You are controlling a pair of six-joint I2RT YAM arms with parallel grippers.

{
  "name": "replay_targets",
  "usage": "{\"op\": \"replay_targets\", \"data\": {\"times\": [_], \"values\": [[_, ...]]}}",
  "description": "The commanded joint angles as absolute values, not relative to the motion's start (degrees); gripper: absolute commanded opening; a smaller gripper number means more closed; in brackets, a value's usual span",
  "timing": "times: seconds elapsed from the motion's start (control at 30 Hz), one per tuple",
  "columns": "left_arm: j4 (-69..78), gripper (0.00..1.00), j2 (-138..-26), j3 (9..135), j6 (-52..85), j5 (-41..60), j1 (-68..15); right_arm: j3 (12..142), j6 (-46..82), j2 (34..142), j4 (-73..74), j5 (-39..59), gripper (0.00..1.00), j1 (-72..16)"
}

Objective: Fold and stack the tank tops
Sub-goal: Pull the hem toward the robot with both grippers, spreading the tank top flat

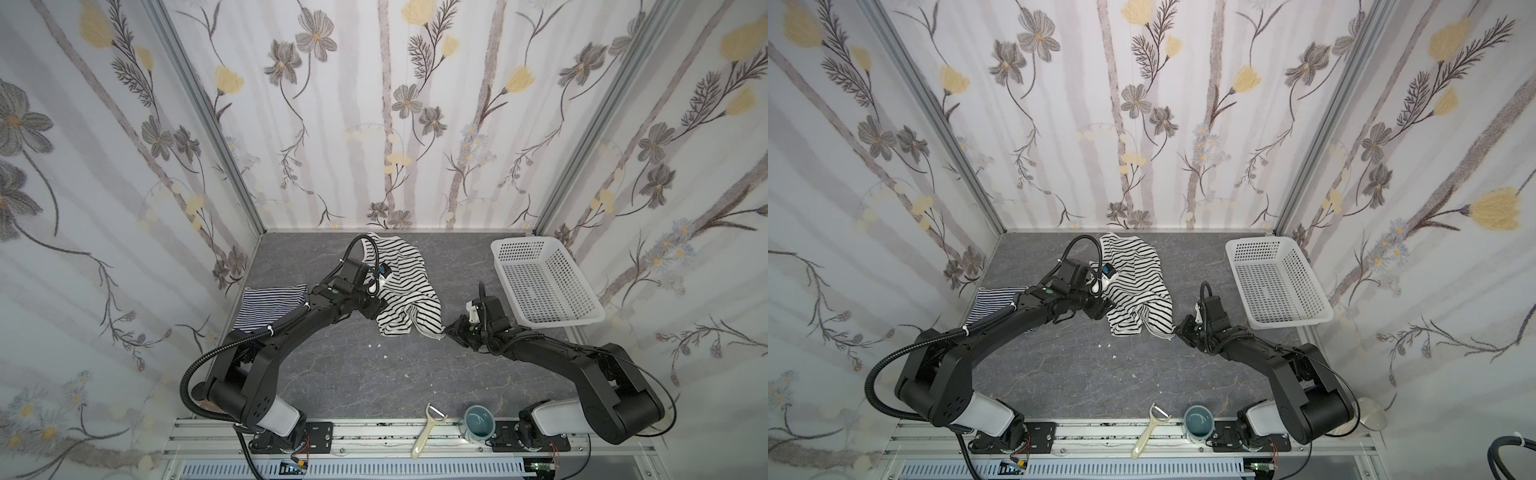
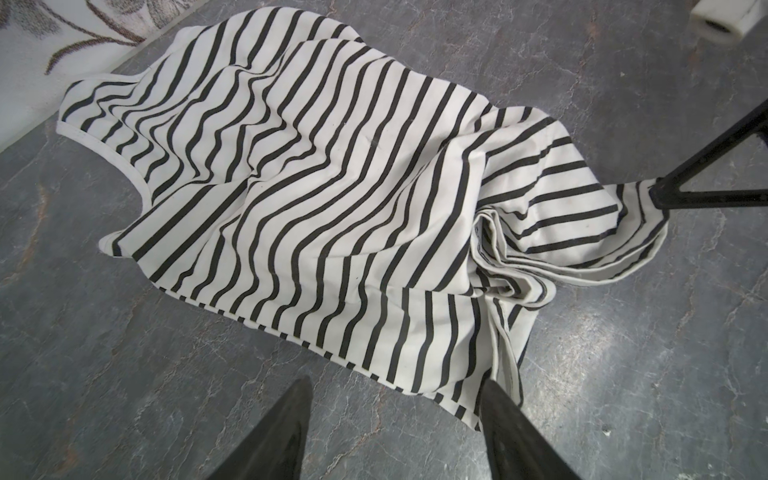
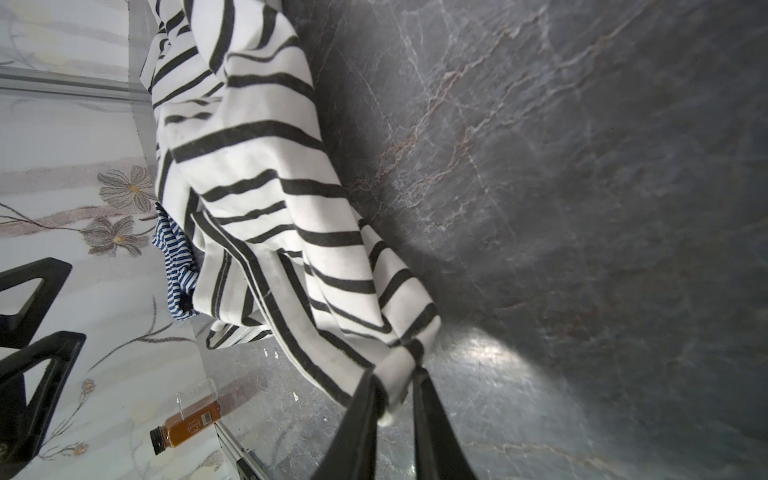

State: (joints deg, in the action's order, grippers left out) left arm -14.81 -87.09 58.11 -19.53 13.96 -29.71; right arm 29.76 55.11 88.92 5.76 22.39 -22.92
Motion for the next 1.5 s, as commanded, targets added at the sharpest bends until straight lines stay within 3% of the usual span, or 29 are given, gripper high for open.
{"op": "replay_targets", "data": {"times": [0.0, 0.23, 0.6, 0.63, 0.67, 0.73, 0.77, 0.8, 1.03, 1.33, 1.4, 1.47], "values": [[-15.16, 0.67, -86.29, 56.82, -21.65, 14.07, -31.77, 30.03, 56.45, 87.54, 8.66, 22.64, 0.05, -22.9], [-15.47, 0.67, -87.7, 54.06, -23.25, 12.6, -36.04, 36.35, 49.41, 82.57, -4.75, 16.5, 0.0, -22.27], [-14.76, 0.65, -96.61, 57.03, -23.38, 9.23, -37.49, 37.0, 48.23, 80.26, -6.42, 17.0, 0.0, -21.71], [-14.76, 0.61, -96.94, 56.96, -23.76, 9.06, -37.47, 37.0, 48.25, 80.04, -6.59, 16.9, 0.0, -21.48], [-14.99, 0.5, -96.95, 56.78, -24.17, 8.73, -37.45, 37.08, 48.09, 79.77, -6.79, 16.83, 0.0, -21.23], [-16.49, 0.16, -96.08, 56.95, -24.99, 8.75, -36.47, 37.39, 47.36, 79.18, -7.62, 16.77, 0.0, -20.19], [-17.64, 0.04, -95.3, 57.28, -25.33, 9.64, -35.16, 37.78, 46.76, 78.82, -8.34, 16.7, 0.0, -19.52], [-18.52, 0.0, -94.32, 57.69, -25.48, 10.8, -33.54, 38.11, 46.11, 78.52, -8.98, 16.66, 0.0, -18.98], [-24.95, 0.0, -84.25, 59.78, -28.27, 13.63, -20.83, 42.68, 39.59, 77.73, -17.02, 15.03, 0.0, -16.7], [-33.92, 0.0, -73.26, 52.54, -36.88, 14.56, -16.78, 43.6, 33.83, 77.76, -21.51, 18.17, 0.01, -17.04], [-37.08, 0.0, -72.28, 51.09, -38.55, 16.73, -16.36, 41.26, 33.41, 77.53, -21.82, 18.79, 0.08, -17.31], [-40.91, 0.03, -70.1, 49.92, -40.45, 19.58, -16.04, 39.83, 33.62, 77.07, -22.81, 18.0, 0.3, -17.37]]}}
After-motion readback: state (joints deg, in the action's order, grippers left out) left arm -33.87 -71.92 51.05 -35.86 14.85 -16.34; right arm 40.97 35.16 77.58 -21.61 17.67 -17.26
